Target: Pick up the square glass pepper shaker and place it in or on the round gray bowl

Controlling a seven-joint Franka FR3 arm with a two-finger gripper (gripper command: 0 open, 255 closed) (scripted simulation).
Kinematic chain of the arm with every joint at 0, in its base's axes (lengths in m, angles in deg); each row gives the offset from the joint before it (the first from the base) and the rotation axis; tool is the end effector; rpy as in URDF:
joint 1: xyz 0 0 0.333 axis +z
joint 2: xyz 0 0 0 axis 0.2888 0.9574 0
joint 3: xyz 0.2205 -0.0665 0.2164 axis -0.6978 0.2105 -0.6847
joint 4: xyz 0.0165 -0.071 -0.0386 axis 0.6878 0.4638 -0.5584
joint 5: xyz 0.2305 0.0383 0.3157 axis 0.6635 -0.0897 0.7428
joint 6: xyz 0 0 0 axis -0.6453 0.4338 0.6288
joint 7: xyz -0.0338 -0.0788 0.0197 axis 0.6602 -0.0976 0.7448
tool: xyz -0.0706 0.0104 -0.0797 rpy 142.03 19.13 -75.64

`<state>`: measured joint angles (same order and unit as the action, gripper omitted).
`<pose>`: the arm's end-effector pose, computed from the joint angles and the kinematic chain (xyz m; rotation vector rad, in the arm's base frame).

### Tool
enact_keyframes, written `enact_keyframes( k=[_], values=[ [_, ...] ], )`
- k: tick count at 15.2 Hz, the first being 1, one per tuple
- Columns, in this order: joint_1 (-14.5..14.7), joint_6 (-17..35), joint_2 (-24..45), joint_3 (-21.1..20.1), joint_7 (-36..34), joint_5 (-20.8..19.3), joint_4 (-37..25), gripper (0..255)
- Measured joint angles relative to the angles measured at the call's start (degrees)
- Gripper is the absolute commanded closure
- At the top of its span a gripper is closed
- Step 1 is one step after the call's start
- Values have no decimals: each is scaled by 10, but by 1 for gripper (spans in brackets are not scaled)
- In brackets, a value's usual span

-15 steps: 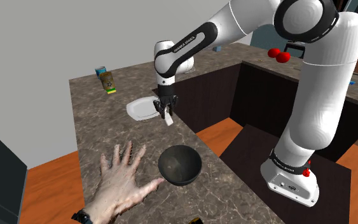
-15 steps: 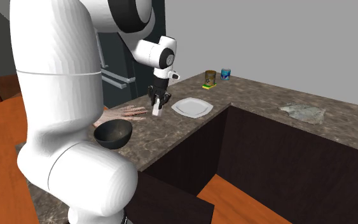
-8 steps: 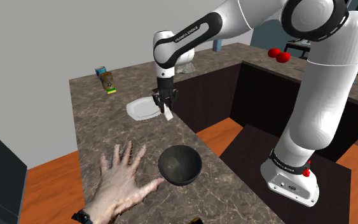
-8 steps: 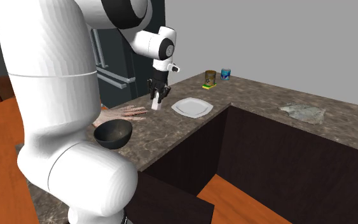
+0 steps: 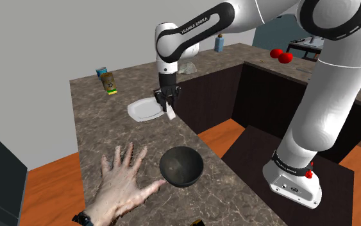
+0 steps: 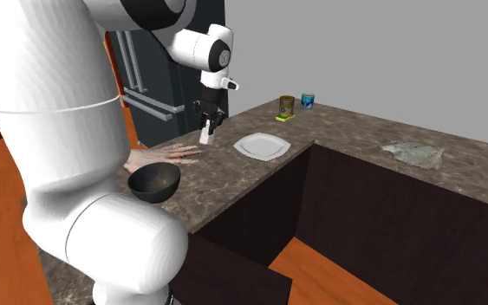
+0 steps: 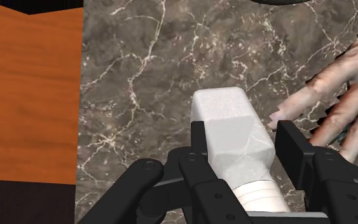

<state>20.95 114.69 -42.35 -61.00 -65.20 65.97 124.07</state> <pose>0.5331 0.1566 0.4036 -2.9573 0.1754 0.2414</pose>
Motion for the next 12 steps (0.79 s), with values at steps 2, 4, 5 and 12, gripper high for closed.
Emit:
enact_keyframes(
  k=[2, 4, 5, 12],
  values=[
    [10, 10, -30, -10, -13, 9, 37, 255],
    [18, 15, -54, -18, -25, 17, 62, 255],
    [23, 18, -72, -23, -31, 23, 82, 255],
    [66, 28, -176, -64, -87, 68, 179, 255]
  ],
)
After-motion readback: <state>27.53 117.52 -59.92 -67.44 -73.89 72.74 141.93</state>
